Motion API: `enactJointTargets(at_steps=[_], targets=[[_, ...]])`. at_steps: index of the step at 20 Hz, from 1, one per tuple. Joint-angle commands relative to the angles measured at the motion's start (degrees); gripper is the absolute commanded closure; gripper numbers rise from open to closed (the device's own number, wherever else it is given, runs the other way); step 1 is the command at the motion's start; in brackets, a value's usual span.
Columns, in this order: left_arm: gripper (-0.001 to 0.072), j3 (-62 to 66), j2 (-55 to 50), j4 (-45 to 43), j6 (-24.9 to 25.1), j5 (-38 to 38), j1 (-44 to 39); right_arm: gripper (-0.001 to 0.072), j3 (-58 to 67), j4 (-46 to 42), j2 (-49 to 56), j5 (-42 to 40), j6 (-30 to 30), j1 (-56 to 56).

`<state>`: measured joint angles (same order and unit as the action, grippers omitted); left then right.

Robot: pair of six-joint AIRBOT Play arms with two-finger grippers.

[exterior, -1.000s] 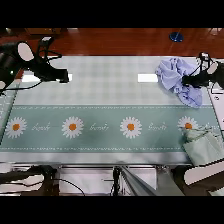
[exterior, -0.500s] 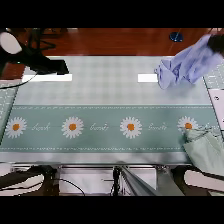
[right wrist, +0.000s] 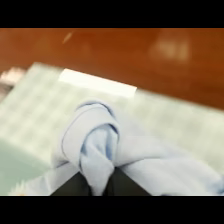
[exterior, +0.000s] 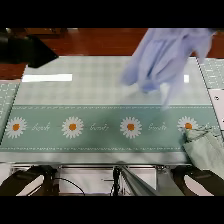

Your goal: Fold the shirts.

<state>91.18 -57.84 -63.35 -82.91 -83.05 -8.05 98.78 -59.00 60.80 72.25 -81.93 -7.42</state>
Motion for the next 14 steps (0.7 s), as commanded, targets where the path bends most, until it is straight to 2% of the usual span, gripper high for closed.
enactJointTargets(at_steps=[1, 5, 7, 9, 11, 14], targets=[[0.0025, -2.78, 4.13, 1.25, 0.2, -7.21, -2.21, 0.0689, -3.67, -8.11, 4.09, 5.4, -2.89, -12.85], [0.0025, -10.05, 7.63, 1.25, 0.2, -7.63, -3.17, 0.0689, -9.84, -6.34, 16.94, 4.04, -2.93, -25.05], [0.0025, -14.03, 8.61, 1.22, 0.22, -7.61, -3.15, 0.0676, -11.06, -3.93, 24.0, 1.49, -1.07, -31.69], [0.0025, -17.2, 8.9, 1.22, 0.35, -7.61, -3.15, 0.036, -11.04, -4.31, 28.35, 0.79, 1.73, -36.04], [0.0026, -18.88, 8.87, 0.44, 1.51, -7.58, -3.04, 0.0313, -10.71, -10.21, 27.8, 2.93, 2.36, -36.04], [0.0025, -19.06, 8.87, -1.79, 2.23, -6.54, -3.04, 0.0179, -8.63, -24.28, 20.59, 5.55, 2.73, -27.47]])
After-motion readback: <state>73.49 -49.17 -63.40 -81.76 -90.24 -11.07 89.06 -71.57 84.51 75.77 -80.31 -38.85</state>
